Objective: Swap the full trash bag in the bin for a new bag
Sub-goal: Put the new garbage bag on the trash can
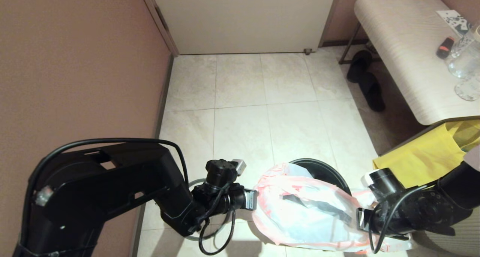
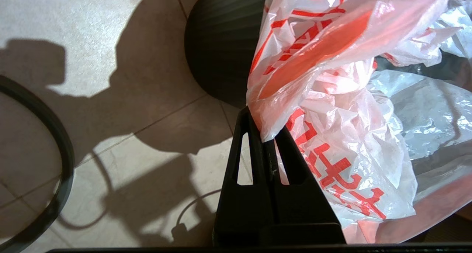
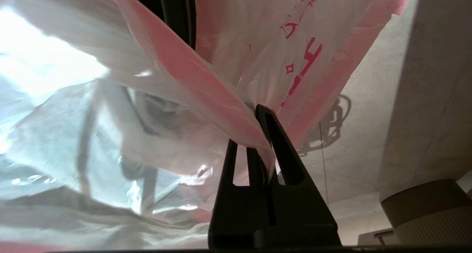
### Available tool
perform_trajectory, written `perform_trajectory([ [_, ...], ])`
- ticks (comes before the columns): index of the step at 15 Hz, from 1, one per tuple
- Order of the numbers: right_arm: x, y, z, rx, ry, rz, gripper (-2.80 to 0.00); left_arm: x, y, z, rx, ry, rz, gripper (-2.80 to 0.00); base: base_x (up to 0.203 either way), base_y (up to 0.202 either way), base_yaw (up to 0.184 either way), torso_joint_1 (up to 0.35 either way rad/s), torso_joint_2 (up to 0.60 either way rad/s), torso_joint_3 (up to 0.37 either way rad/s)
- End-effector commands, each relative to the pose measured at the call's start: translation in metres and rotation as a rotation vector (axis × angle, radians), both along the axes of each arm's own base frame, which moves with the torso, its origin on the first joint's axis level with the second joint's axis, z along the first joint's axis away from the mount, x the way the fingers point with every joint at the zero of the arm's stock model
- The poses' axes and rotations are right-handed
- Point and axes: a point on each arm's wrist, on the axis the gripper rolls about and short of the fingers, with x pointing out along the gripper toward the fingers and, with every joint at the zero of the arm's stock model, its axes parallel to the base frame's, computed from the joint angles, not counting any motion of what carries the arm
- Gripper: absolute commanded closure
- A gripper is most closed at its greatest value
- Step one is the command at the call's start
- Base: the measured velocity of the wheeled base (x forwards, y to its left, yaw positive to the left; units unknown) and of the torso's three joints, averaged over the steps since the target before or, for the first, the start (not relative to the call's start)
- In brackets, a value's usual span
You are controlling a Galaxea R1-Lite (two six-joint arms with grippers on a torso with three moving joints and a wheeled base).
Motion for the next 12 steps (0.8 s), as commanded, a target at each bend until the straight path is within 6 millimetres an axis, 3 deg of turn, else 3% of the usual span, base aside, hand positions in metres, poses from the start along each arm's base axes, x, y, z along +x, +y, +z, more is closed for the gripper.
perform_trajectory([
  [1, -0.001, 0.0, -0.024, -0.003, 0.078, 0.009, 0.0, 0.0, 0.003, -0.001, 0.006, 0.012, 0.006, 0.0, 0.0, 0.0, 0.0, 0.0, 0.0, 0.0],
  [6, 0.01, 0.002, -0.049, 0.008, 0.081, 0.065, 0.0, 0.004, 0.004, -0.005, 0.054, 0.075, 0.012, 0.0, 0.0, 0.0, 0.0, 0.0, 0.0, 0.0],
  [12, 0.066, 0.002, -0.055, -0.012, -0.006, 0.094, 0.0, 0.02, -0.002, -0.009, 0.106, 0.107, 0.049, 0.0, 0.0, 0.0, 0.0, 0.0, 0.0, 0.0],
])
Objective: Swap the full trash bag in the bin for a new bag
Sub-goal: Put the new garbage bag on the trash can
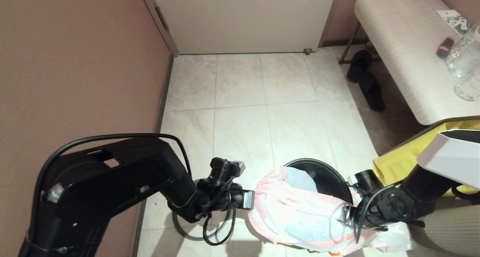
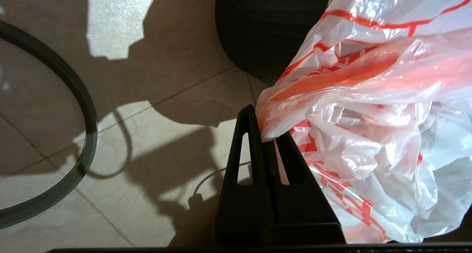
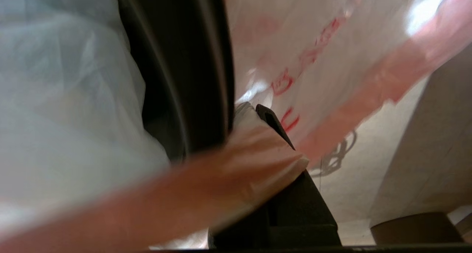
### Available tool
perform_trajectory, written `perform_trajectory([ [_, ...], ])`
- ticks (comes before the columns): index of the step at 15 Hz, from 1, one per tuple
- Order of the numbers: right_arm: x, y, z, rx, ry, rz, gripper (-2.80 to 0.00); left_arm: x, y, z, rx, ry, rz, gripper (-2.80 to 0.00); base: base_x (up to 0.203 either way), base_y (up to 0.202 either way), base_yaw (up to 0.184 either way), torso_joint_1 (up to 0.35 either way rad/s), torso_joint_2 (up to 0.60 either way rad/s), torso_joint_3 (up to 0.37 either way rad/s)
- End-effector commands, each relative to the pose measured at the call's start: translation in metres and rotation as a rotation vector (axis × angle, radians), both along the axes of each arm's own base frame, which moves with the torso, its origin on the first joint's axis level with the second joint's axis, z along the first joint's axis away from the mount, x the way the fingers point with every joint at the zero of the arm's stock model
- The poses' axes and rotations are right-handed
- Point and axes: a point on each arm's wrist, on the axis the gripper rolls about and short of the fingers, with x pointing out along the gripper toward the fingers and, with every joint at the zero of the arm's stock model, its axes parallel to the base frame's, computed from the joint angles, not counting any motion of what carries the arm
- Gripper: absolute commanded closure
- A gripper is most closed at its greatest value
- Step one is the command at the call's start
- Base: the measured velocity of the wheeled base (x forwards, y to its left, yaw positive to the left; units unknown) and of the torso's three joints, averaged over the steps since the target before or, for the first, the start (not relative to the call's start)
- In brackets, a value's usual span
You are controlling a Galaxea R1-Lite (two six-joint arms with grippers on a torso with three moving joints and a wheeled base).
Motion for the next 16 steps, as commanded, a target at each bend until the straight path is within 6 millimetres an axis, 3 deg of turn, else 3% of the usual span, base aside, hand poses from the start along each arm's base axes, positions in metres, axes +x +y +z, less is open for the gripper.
perform_trajectory([
  [1, 0.027, 0.003, -0.013, 0.0, -0.016, -0.004, 0.0, 0.008, -0.004, -0.002, -0.001, -0.001, 0.008, 0.0, 0.0, 0.0, 0.0, 0.0, 0.0, 0.0],
  [6, 0.079, 0.014, -0.017, 0.021, -0.125, 0.0, 0.0, 0.03, -0.007, -0.009, 0.025, -0.044, 0.126, 0.0, 0.0, 0.0, 0.0, 0.0, 0.0, 0.0],
  [10, 0.124, 0.024, 0.018, 0.062, -0.325, 0.005, 0.0, 0.039, -0.007, -0.002, -0.051, -0.15, 0.23, 0.0, 0.0, 0.0, 0.0, 0.0, 0.0, 0.0],
  [13, 0.131, 0.024, 0.032, 0.114, -0.468, -0.026, 0.0, 0.044, -0.006, 0.001, -0.088, -0.232, 0.292, 0.0, 0.0, 0.0, 0.0, 0.0, 0.0, 0.0],
  [16, 0.132, 0.014, 0.031, 0.151, -0.623, -0.059, 0.0, 0.05, -0.008, 0.001, -0.101, -0.27, 0.342, 0.0, 0.0, 0.0, 0.0, 0.0, 0.0, 0.0],
])
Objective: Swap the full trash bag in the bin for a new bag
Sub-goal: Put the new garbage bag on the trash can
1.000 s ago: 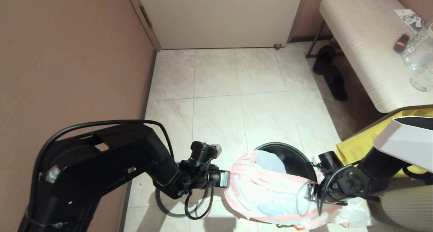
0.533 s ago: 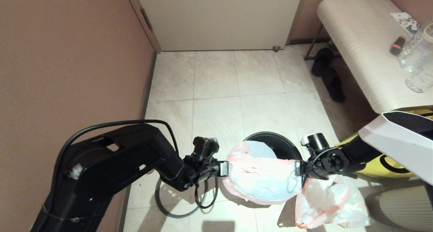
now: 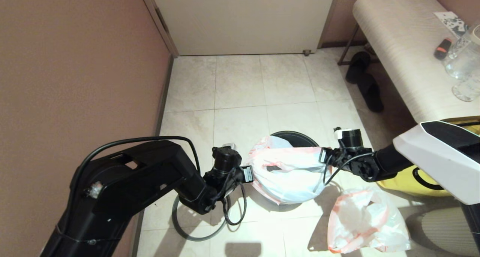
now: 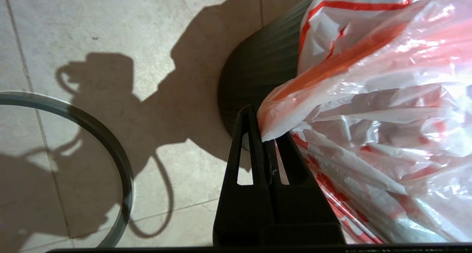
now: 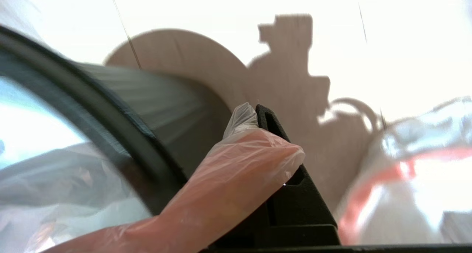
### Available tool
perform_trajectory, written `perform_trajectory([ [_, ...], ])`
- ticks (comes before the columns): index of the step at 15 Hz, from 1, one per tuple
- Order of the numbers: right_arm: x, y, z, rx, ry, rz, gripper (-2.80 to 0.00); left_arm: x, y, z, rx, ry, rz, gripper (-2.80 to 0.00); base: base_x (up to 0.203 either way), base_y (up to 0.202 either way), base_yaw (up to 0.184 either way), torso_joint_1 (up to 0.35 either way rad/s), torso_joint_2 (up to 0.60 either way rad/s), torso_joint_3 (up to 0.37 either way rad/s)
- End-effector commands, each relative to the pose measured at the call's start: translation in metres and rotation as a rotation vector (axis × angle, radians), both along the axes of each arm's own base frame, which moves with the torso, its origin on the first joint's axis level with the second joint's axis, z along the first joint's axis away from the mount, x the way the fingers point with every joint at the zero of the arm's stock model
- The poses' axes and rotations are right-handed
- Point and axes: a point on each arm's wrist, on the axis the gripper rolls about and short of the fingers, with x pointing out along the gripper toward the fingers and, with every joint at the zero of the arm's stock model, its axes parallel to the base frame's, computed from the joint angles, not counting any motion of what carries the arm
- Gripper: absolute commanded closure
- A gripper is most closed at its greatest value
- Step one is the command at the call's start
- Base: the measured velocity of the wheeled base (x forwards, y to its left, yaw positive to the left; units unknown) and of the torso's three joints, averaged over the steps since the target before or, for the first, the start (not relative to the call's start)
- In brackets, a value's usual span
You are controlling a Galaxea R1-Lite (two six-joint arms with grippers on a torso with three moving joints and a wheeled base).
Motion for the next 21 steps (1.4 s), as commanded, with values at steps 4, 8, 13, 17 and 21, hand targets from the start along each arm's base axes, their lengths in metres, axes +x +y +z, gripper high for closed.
perform_trajectory([
  [4, 0.0, -0.023, 0.0, 0.045, -0.146, -0.055, 0.0, 0.006, -0.001, -0.003, -0.005, -0.016, 0.063, 0.0, 0.0, 0.0, 0.0, 0.0, 0.0, 0.0],
  [8, -0.001, -0.029, -0.002, 0.042, -0.186, -0.056, 0.0, 0.007, 0.004, 0.007, -0.048, -0.044, 0.109, 0.0, 0.0, 0.0, 0.0, 0.0, 0.0, 0.0],
  [13, -0.014, -0.034, 0.029, 0.067, -0.217, -0.006, 0.0, -0.022, -0.002, 0.022, -0.084, -0.024, 0.004, 0.0, 0.0, 0.0, 0.0, 0.0, 0.0, 0.0],
  [17, -0.033, -0.033, 0.049, -0.044, -0.22, 0.097, 0.0, -0.037, -0.008, 0.022, -0.026, -0.022, -0.068, 0.0, 0.0, 0.0, 0.0, 0.0, 0.0, 0.0],
  [21, -0.038, -0.029, 0.051, -0.065, -0.221, 0.137, 0.0, -0.033, -0.01, 0.014, -0.014, -0.031, -0.072, 0.0, 0.0, 0.0, 0.0, 0.0, 0.0, 0.0],
])
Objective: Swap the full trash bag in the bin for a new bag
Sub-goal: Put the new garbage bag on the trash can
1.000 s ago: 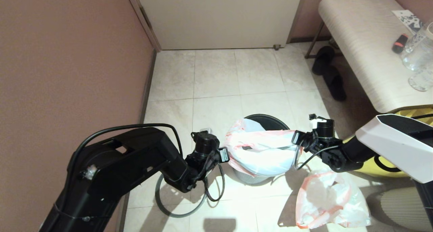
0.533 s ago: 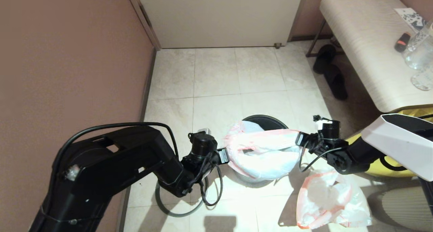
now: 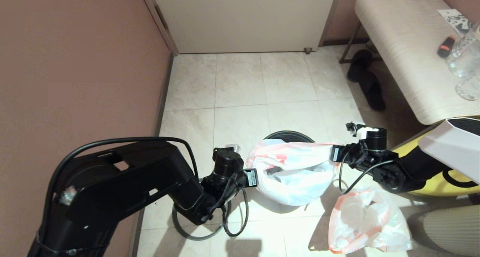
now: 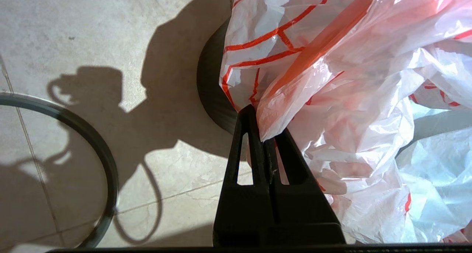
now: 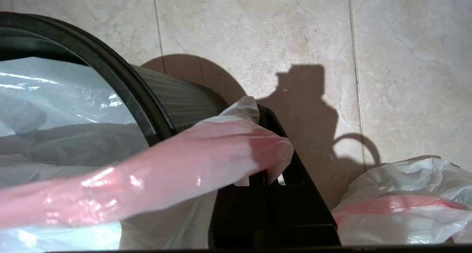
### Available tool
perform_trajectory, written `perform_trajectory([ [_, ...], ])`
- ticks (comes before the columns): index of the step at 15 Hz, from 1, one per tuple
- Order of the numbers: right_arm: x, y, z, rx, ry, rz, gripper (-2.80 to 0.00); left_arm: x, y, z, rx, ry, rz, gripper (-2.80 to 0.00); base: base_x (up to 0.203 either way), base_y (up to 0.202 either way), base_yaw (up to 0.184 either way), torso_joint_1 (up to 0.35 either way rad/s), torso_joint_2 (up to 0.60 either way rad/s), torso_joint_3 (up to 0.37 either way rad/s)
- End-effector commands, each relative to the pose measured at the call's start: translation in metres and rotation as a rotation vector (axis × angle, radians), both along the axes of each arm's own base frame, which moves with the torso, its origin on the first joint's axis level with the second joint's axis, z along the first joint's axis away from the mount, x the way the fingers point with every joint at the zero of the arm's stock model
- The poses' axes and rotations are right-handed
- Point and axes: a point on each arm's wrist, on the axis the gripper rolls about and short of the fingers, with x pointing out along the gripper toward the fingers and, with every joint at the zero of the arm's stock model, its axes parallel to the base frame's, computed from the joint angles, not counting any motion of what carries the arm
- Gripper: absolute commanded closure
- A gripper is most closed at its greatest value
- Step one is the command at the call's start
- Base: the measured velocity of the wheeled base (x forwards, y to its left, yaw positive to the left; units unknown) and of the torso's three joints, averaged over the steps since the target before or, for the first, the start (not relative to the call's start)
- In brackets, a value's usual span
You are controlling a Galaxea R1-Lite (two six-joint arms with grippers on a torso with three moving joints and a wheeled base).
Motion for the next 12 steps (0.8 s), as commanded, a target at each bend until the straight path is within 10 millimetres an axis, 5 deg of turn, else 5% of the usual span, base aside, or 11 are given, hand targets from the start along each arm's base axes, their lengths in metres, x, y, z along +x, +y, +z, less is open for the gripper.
perform_trajectory([
  [1, -0.001, 0.001, 0.007, 0.004, -0.019, 0.004, 0.0, 0.002, 0.001, -0.001, -0.005, -0.002, 0.007, 0.0, 0.0, 0.0, 0.0, 0.0, 0.0, 0.0],
  [9, -0.002, 0.002, 0.015, 0.016, -0.041, 0.003, 0.0, 0.003, 0.006, 0.01, -0.012, -0.022, 0.022, 0.0, 0.0, 0.0, 0.0, 0.0, 0.0, 0.0],
  [10, -0.003, 0.002, 0.021, 0.019, -0.054, 0.002, 0.0, 0.002, 0.006, 0.01, -0.008, -0.024, 0.02, -2.8, 0.0, 0.0, 0.0, 0.0, 0.0, 0.0],
  [11, -0.004, 0.002, 0.021, 0.019, -0.056, 0.002, -2.8, 0.003, 0.006, 0.01, -0.008, -0.025, 0.02, -2.8, 0.0, 0.0, 0.0, 0.0, 0.0, 0.0],
  [12, -0.004, 0.002, 0.021, 0.019, -0.055, 0.003, -2.8, 0.003, 0.006, 0.011, -0.01, -0.028, 0.02, -2.8, 0.0, 0.0, 0.0, 0.0, 0.0, 0.0],
])
